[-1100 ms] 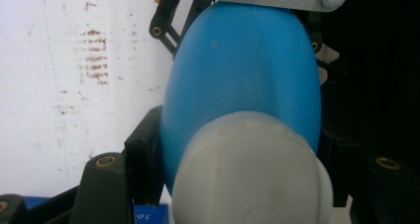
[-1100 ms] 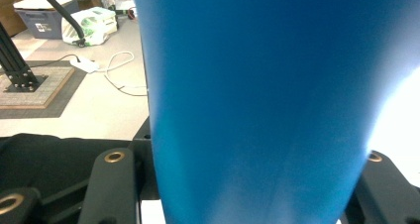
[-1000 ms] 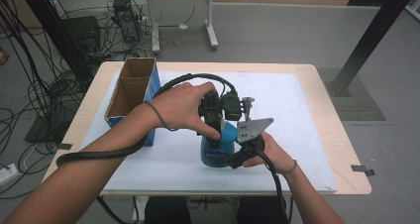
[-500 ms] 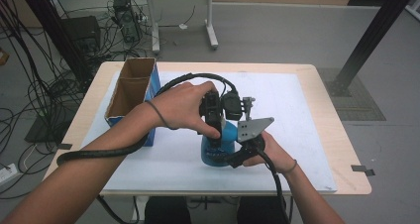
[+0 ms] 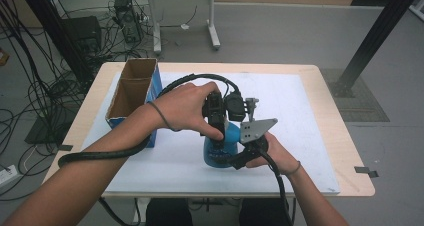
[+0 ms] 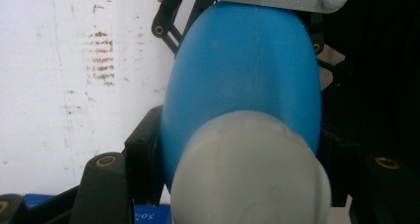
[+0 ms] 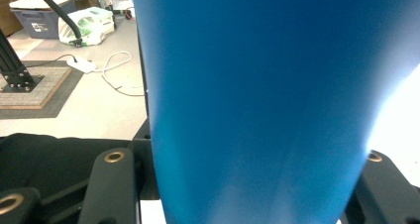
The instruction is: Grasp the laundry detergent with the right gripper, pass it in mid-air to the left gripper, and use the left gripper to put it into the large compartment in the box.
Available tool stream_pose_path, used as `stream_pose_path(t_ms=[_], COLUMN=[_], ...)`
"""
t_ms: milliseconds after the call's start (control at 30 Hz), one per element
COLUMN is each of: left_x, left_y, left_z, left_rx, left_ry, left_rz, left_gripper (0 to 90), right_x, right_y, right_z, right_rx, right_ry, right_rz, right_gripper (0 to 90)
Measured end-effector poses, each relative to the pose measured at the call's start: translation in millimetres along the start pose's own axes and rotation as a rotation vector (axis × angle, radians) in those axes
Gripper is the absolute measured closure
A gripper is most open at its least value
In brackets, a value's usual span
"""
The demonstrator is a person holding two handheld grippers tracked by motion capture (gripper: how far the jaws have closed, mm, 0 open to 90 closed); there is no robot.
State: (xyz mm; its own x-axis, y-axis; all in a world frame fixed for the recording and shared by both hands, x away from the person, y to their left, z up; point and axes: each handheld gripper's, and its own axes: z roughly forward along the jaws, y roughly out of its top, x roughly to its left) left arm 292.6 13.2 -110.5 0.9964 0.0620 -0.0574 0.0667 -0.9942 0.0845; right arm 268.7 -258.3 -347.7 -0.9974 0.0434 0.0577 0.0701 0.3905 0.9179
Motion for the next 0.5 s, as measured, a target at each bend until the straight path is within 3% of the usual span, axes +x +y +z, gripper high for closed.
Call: stream_pose_path(t_ms=[500], left_x=[-0.7], left_y=[-0.7], left_z=[-0.5], left_rx=[0.008], left_ry=[0.0], left_rz=[-0.003], left_gripper=[37.0], right_x=[-0.5], right_y=[0.4], right_z=[2.7], right_rx=[-0.003], right_ry=[0.005], right_rz=[-0.006], right_gripper=[42.0])
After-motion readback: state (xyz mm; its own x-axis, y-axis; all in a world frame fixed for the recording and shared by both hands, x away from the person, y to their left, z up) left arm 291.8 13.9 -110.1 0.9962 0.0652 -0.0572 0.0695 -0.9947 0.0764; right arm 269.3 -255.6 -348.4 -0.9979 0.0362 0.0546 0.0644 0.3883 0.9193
